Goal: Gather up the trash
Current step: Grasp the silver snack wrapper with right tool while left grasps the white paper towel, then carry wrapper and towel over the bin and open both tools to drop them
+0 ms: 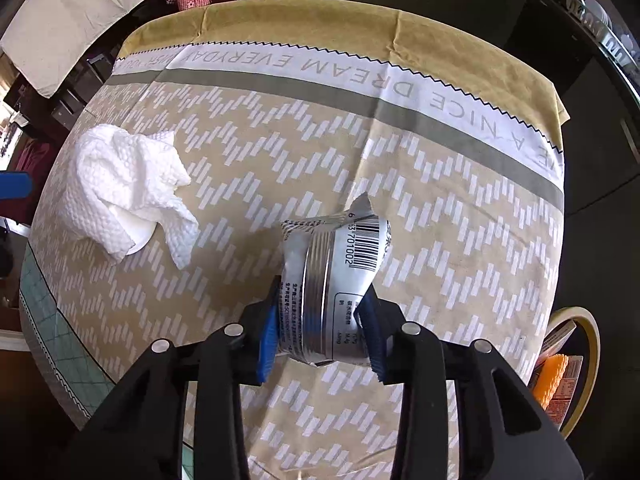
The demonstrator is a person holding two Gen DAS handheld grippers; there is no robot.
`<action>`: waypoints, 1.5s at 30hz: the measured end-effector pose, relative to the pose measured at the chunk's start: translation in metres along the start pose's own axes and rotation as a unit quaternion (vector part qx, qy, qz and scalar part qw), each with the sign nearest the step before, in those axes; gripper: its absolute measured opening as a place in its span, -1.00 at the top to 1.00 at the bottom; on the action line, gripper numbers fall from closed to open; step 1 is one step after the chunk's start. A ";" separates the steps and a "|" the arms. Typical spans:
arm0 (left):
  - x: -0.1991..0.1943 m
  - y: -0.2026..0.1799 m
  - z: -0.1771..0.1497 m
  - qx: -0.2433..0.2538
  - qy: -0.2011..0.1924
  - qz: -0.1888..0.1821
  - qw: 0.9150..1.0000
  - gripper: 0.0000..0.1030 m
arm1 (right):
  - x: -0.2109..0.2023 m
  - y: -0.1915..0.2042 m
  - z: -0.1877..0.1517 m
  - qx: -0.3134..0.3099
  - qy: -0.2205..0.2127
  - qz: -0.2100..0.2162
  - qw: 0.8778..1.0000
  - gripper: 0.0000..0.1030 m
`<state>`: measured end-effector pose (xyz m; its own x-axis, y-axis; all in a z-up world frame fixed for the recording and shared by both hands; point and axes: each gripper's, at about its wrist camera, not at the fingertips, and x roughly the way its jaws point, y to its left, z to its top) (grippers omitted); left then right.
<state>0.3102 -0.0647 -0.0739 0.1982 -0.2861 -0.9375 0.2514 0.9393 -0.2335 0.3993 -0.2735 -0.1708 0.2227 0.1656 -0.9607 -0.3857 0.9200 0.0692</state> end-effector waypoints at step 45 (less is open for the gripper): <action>-0.044 -0.223 0.019 0.184 -0.012 -0.061 0.981 0.91 | -0.075 -0.283 -0.184 0.268 -0.039 -0.037 0.962 -0.03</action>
<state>0.2632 -0.2651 0.0248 0.1666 -0.4009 -0.9009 0.5984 0.7673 -0.2308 0.3267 -0.6116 -0.1680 0.3067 0.0992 -0.9466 0.1455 0.9780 0.1496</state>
